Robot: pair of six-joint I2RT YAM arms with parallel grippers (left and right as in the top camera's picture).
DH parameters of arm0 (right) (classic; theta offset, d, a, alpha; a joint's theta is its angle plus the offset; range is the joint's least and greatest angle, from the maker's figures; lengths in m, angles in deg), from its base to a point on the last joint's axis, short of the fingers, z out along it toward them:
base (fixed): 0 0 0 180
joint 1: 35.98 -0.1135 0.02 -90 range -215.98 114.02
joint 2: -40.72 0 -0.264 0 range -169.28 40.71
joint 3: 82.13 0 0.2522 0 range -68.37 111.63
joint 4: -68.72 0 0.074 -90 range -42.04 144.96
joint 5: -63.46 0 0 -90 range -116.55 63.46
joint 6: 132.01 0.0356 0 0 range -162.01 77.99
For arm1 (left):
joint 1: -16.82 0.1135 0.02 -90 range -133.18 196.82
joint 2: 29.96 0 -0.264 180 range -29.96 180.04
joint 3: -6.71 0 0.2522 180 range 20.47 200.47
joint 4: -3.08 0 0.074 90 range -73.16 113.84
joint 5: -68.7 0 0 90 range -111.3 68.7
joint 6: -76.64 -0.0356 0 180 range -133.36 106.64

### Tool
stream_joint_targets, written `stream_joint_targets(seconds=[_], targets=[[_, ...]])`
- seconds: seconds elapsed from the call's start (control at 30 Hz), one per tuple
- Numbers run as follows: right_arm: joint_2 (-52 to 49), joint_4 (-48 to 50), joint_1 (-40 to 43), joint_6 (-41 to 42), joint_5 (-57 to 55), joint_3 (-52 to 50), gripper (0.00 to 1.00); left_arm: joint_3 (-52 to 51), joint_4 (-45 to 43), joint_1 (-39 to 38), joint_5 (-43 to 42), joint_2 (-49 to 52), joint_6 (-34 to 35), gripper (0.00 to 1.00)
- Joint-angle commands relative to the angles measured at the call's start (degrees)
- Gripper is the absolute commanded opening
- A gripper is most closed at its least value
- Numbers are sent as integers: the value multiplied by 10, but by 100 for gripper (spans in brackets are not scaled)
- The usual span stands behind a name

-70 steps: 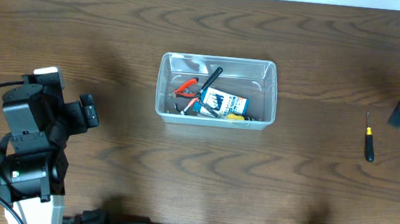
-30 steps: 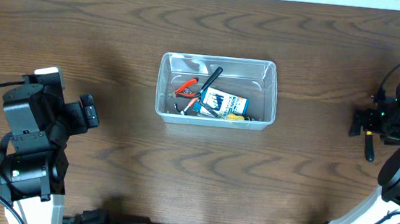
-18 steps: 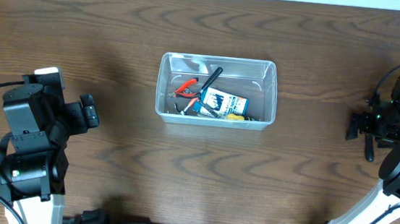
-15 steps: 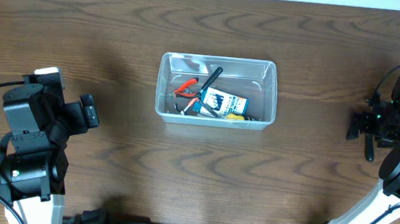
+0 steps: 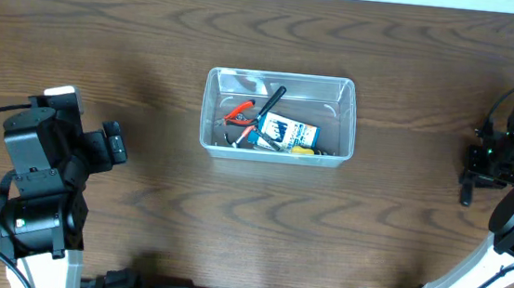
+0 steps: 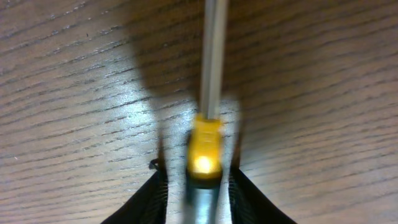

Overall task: Pack container
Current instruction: 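Lower right gripper and grasp the long screwdriver by its handle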

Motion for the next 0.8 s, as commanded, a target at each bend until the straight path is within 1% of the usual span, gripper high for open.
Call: stream_joint_targets(seconds=[0.0, 0.07, 0.17, 0.3, 0.4, 0.5, 0.73, 0.77], targets=[[-24, 8, 3, 4, -2, -22, 29, -1, -1, 2, 3, 0, -8, 98], [-24, 8, 3, 4, -2, -22, 29, -1, -1, 2, 3, 0, -8, 98], [-24, 8, 3, 4, -2, -22, 24, -1, -2, 2, 3, 0, -8, 98], [-24, 8, 3, 4, -1, -22, 22, -1, -3, 2, 3, 0, -8, 98], [-24, 8, 3, 4, 0, -22, 18, -1, -4, 2, 3, 0, -8, 98], [-24, 8, 3, 4, 1, -22, 16, -1, -5, 2, 3, 0, -8, 98], [-24, 8, 1, 8, 10, -21, 6, -1, -5, 2, 3, 0, -8, 98], [-23, 8, 0, 11, 22, -18, 2, -1, -5, 2, 3, 0, -8, 98]])
